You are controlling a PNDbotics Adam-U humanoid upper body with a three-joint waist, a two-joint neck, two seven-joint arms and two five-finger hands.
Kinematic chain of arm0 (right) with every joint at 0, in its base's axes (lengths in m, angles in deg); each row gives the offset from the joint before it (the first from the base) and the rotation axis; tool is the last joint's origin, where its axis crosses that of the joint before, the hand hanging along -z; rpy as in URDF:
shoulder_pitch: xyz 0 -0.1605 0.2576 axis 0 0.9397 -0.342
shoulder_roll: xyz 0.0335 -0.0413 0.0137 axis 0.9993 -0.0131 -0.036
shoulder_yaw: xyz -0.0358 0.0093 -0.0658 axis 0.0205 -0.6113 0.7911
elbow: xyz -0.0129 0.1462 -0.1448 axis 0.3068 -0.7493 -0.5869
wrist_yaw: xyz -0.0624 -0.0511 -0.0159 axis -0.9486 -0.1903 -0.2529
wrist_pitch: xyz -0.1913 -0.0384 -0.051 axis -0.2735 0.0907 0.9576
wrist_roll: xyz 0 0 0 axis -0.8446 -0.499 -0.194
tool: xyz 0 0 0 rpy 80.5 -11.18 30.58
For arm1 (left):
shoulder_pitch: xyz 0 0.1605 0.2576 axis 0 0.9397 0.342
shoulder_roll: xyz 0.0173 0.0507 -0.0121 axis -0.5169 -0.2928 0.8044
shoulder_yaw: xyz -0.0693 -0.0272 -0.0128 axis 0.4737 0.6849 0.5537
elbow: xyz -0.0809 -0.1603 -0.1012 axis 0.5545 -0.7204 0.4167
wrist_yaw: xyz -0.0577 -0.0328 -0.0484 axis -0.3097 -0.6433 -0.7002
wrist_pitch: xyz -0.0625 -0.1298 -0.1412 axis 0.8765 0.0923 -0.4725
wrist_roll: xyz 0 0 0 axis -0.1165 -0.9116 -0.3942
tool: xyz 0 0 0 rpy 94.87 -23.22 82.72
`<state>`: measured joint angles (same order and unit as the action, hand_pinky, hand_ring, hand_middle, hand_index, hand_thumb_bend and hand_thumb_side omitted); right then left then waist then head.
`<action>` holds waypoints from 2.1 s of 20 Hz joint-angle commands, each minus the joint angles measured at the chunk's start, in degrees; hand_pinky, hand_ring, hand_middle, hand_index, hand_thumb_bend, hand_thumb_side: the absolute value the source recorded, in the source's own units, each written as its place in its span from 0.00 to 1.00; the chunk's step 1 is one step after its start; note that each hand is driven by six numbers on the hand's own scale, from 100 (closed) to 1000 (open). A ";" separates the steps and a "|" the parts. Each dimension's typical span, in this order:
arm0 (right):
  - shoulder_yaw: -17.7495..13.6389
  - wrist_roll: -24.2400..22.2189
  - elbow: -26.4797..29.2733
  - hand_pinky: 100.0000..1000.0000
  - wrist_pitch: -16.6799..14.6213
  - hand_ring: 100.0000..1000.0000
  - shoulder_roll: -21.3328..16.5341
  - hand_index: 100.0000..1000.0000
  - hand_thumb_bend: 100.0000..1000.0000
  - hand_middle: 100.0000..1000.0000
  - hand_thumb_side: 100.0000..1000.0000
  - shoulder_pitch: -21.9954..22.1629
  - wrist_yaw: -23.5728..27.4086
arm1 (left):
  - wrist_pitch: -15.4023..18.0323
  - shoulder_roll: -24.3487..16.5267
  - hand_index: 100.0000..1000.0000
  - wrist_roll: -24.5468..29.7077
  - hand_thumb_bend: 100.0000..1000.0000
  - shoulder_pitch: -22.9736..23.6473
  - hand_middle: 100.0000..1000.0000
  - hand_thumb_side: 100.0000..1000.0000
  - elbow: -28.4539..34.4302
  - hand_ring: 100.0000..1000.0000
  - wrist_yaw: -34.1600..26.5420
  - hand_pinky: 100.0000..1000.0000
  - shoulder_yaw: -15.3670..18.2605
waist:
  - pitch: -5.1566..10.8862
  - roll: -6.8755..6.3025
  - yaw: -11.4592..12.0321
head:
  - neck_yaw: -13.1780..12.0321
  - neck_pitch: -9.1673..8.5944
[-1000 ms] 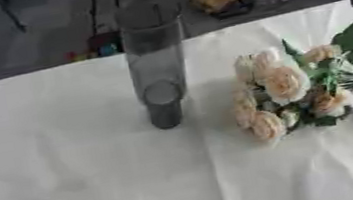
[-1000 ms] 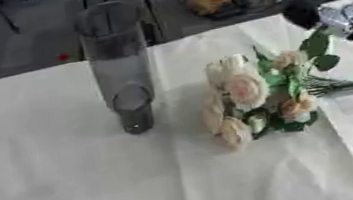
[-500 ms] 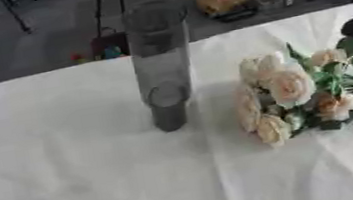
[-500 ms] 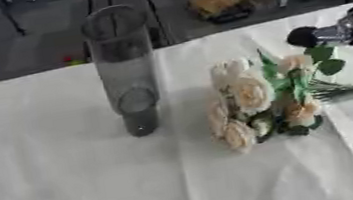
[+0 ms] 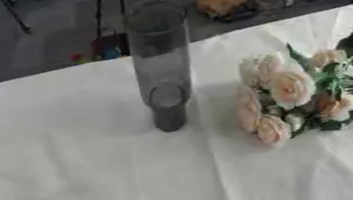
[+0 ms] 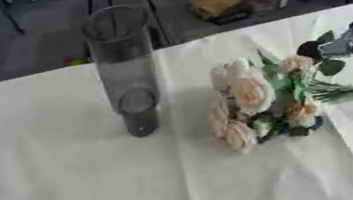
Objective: Arrange flowers into the vase.
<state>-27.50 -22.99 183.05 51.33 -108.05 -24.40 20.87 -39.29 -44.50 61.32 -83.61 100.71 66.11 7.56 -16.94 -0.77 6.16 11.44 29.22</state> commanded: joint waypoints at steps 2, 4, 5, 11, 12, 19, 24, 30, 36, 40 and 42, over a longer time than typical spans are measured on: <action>-1.33 -3.70 -0.80 0.86 0.53 1.00 -3.03 1.00 0.21 1.00 0.61 -0.35 -0.39 | -0.02 -1.10 0.87 0.16 0.15 -0.41 0.68 0.99 1.03 0.62 -0.20 0.46 -0.08 | 0.86 0.25 -0.10 | 0.16 -0.67; -1.49 -4.98 -1.28 0.86 0.89 1.00 -3.08 1.00 0.18 1.00 0.60 0.12 -0.78 | -0.02 -1.10 0.87 0.16 0.14 -0.41 0.68 0.99 1.03 0.62 -0.20 0.46 -0.06 | 0.81 0.23 -0.12 | 0.19 -0.80; -1.60 -5.36 -1.56 0.86 1.04 1.00 -3.06 1.00 0.19 1.00 0.59 0.39 -0.95 | -0.02 -1.10 0.86 0.15 0.14 -0.40 0.68 0.99 1.03 0.62 -0.20 0.46 -0.04 | 0.78 0.22 -0.14 | 0.19 -0.82; -1.84 -6.31 -3.00 0.86 1.43 1.00 -2.72 1.00 0.20 1.00 0.56 2.30 -1.63 | -0.03 -1.03 0.86 0.17 0.14 -0.50 0.67 0.99 1.03 0.62 -0.12 0.46 -0.04 | 0.46 0.05 -0.23 | 0.22 -0.89; -1.83 -6.46 -3.16 0.86 1.47 1.00 -2.62 1.00 0.20 1.00 0.56 2.63 -1.76 | -0.02 -1.03 0.86 0.17 0.14 -0.53 0.67 0.99 1.03 0.62 -0.11 0.46 -0.04 | 0.42 0.03 -0.20 | 0.24 -0.89; -0.95 -7.85 -5.03 0.86 2.36 1.00 -1.02 1.00 0.27 1.00 0.51 4.39 -3.11 | 0.03 -0.86 0.86 0.21 0.13 -0.81 0.67 1.00 1.03 0.62 -0.12 0.47 -0.11 | 0.04 -0.22 0.13 | 0.52 -1.26; 0.00 -7.66 -7.17 0.86 2.57 1.00 0.14 1.00 0.27 1.00 0.50 3.85 -4.14 | 0.00 -0.74 0.86 0.39 0.12 -1.01 0.67 1.00 1.03 0.62 -0.23 0.47 -0.32 | -0.26 -0.25 0.51 | 0.74 -1.55; 0.81 -6.36 -10.95 0.86 2.84 1.00 0.95 1.00 0.28 1.00 0.50 2.56 -6.16 | 0.02 -0.67 0.86 0.54 0.11 -1.15 0.67 1.00 1.03 0.62 -0.29 0.47 -0.43 | -0.66 -0.24 0.99 | 1.20 -1.86; 1.47 -5.35 -14.88 0.86 2.62 1.00 1.47 1.00 0.28 1.00 0.49 1.34 -7.13 | -0.05 -0.58 0.86 0.60 0.11 -1.16 0.67 1.00 1.03 0.62 -0.29 0.47 -0.49 | -0.99 -0.22 1.24 | 1.57 -2.24; 1.80 -5.16 -16.07 0.86 2.26 1.00 1.60 1.00 0.26 1.00 0.48 1.30 -7.57 | -0.03 -0.57 0.86 0.60 0.10 -1.16 0.67 1.00 1.03 0.63 -0.24 0.47 -0.48 | -1.15 -0.30 1.35 | 1.70 -2.40; 1.90 -5.10 -16.47 0.86 2.18 1.00 1.82 1.00 0.27 1.00 0.48 1.34 -7.60 | -0.03 -0.55 0.86 0.59 0.10 -1.16 0.67 1.00 1.03 0.63 -0.21 0.47 -0.49 | -1.26 -0.31 1.33 | 1.84 -2.54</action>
<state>-25.12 -28.37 166.76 53.56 -104.73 -22.39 13.77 -39.32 -44.48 61.83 -84.12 100.71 66.05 7.17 -19.10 -1.27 7.48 13.09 27.44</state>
